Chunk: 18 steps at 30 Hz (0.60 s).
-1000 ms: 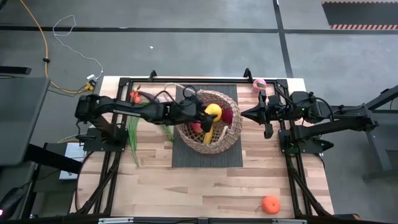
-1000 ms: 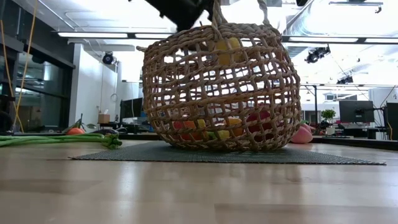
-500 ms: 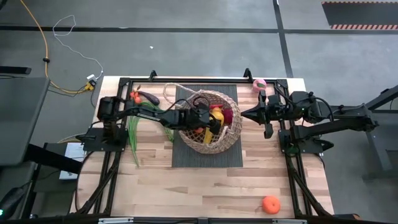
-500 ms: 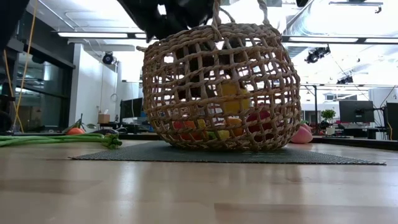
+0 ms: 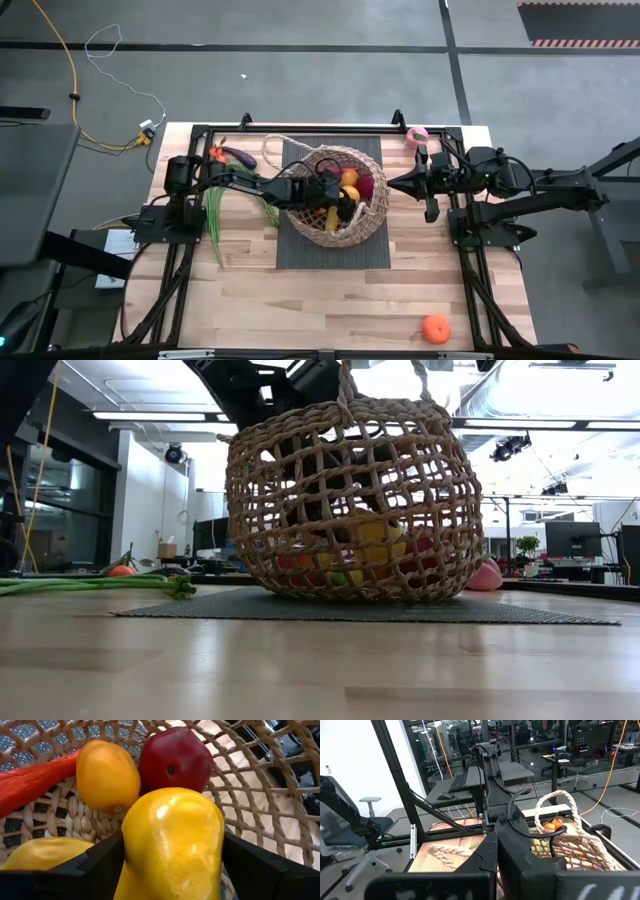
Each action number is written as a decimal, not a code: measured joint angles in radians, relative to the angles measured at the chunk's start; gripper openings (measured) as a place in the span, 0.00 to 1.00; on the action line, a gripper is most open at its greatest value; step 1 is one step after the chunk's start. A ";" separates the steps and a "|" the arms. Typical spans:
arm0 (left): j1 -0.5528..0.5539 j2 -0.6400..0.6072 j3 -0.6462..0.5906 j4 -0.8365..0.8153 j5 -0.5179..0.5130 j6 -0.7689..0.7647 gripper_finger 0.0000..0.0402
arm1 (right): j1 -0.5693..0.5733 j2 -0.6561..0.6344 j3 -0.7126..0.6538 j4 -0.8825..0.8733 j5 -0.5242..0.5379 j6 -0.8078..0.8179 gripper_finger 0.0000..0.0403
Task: Build produce basket
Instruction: Put the pear into the woven basket
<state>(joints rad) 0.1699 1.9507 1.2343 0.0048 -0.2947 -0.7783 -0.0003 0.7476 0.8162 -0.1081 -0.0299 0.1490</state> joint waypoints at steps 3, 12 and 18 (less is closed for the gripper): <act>0.000 0.000 0.000 0.006 0.000 0.025 0.73 | 0.000 0.000 0.000 0.000 0.000 0.000 0.00; 0.000 0.000 0.000 0.018 0.036 0.037 0.78 | 0.000 0.000 0.000 0.000 0.000 0.007 0.00; 0.002 0.000 0.000 0.017 0.045 0.070 0.95 | 0.000 0.000 0.000 0.000 0.000 0.007 0.00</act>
<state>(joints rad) 0.1715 1.9507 1.2343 0.0219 -0.2501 -0.7083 -0.0006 0.7479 0.8162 -0.1078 -0.0299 0.1562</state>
